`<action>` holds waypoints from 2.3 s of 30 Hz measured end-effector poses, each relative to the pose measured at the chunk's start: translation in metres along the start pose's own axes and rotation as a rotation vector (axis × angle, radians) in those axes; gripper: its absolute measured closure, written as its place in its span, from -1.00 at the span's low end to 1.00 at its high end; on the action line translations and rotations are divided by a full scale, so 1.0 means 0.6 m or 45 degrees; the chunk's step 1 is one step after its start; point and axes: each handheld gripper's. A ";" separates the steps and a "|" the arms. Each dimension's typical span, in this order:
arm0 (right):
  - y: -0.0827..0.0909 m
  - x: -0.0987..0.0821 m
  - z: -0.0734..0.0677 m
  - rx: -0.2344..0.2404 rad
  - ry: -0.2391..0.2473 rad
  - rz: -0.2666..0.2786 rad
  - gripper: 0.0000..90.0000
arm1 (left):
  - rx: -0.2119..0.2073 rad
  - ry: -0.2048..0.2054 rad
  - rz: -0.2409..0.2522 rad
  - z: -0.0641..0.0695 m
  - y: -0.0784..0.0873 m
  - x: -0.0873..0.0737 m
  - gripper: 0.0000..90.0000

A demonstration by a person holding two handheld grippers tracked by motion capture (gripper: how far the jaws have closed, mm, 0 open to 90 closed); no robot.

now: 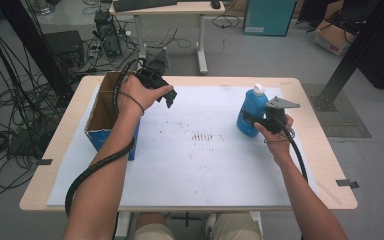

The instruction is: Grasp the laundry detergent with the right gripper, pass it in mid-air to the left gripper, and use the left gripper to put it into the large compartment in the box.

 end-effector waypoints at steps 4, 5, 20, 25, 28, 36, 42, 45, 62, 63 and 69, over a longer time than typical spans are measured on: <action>0.000 0.000 0.000 0.001 0.001 0.000 -0.04 | 0.006 -0.002 -0.001 0.000 0.000 0.000 -0.89; 0.000 0.000 0.000 0.000 0.000 0.001 -0.03 | 0.003 0.001 -0.001 0.000 0.000 0.000 -0.89; 0.000 0.000 0.000 0.002 0.004 0.004 0.00 | 0.010 -0.009 -0.001 0.004 0.002 0.005 -0.89; 0.000 0.000 0.000 0.001 0.001 0.002 0.01 | 0.013 -0.011 0.004 0.005 0.007 0.003 -0.89; 0.001 0.000 0.000 0.000 0.001 0.001 0.01 | 0.015 -0.014 0.003 0.005 0.008 0.003 -0.89; 0.000 0.001 0.000 0.001 0.000 0.000 0.01 | 0.012 -0.009 0.005 0.006 0.012 0.004 -0.89; 0.001 0.001 0.000 0.000 0.001 -0.002 0.01 | 0.013 -0.019 0.003 0.006 0.012 0.005 -0.89; 0.000 0.001 0.000 -0.002 -0.002 -0.003 0.01 | 0.013 -0.020 0.007 0.005 0.012 0.005 -0.89; 0.001 0.001 0.000 -0.002 -0.003 -0.004 0.01 | 0.018 -0.038 0.003 0.007 0.013 0.011 -0.89; 0.001 0.001 0.000 -0.002 -0.001 -0.004 0.01 | 0.021 -0.043 0.002 0.007 0.013 0.011 -0.89; 0.001 0.002 0.001 0.000 -0.011 -0.009 0.01 | 0.024 -0.055 0.000 0.007 0.018 0.011 -0.89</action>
Point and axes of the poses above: each handheld gripper's, and its own axes: y roughly backward along the jaws, x roughly out of its top, z roughly to its right, and after that the axes turned 3 degrees about -x, right-handed
